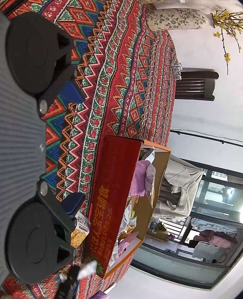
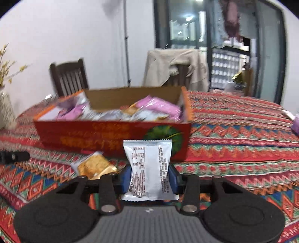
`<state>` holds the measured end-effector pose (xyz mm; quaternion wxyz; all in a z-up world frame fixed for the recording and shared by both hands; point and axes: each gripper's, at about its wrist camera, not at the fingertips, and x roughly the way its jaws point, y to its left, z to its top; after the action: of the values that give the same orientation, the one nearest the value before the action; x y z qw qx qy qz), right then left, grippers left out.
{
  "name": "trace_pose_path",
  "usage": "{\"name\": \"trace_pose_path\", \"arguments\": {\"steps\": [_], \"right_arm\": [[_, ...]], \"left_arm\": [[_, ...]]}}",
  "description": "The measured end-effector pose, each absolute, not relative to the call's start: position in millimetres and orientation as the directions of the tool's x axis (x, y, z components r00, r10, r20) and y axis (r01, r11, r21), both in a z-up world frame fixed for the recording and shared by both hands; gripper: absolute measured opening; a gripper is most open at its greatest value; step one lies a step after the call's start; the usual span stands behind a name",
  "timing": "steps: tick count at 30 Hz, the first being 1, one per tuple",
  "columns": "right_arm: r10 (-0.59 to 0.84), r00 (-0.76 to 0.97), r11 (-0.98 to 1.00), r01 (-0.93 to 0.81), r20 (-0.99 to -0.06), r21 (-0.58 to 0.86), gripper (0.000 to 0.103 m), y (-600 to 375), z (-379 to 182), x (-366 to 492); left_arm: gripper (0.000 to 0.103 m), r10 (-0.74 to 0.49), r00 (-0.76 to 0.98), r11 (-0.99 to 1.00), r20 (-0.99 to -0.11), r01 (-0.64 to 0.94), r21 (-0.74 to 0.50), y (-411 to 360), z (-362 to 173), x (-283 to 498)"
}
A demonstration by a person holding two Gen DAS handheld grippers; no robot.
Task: Organize snacks
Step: 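Grasp a white sachet with the right gripper while the left grasps a cracker packet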
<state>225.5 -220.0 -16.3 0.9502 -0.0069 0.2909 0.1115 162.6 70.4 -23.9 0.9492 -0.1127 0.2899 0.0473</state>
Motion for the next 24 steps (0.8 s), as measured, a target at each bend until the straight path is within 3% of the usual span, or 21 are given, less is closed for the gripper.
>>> {"name": "trace_pose_path", "arguments": {"steps": [15,24], "right_arm": [[0.108,0.842,0.992,-0.059,-0.528,0.108,0.041,-264.2,-17.3,218.3],[0.095,0.857,0.990,-0.029,-0.507,0.137,0.041,-272.6,-15.3,216.2]], "left_arm": [[0.103,0.013,0.767,0.982,-0.641,-0.129,-0.135,17.6,-4.1,181.1],[0.103,0.057,0.634,0.946,-0.771,-0.281,-0.161,-42.8,-10.4,244.3]]}}
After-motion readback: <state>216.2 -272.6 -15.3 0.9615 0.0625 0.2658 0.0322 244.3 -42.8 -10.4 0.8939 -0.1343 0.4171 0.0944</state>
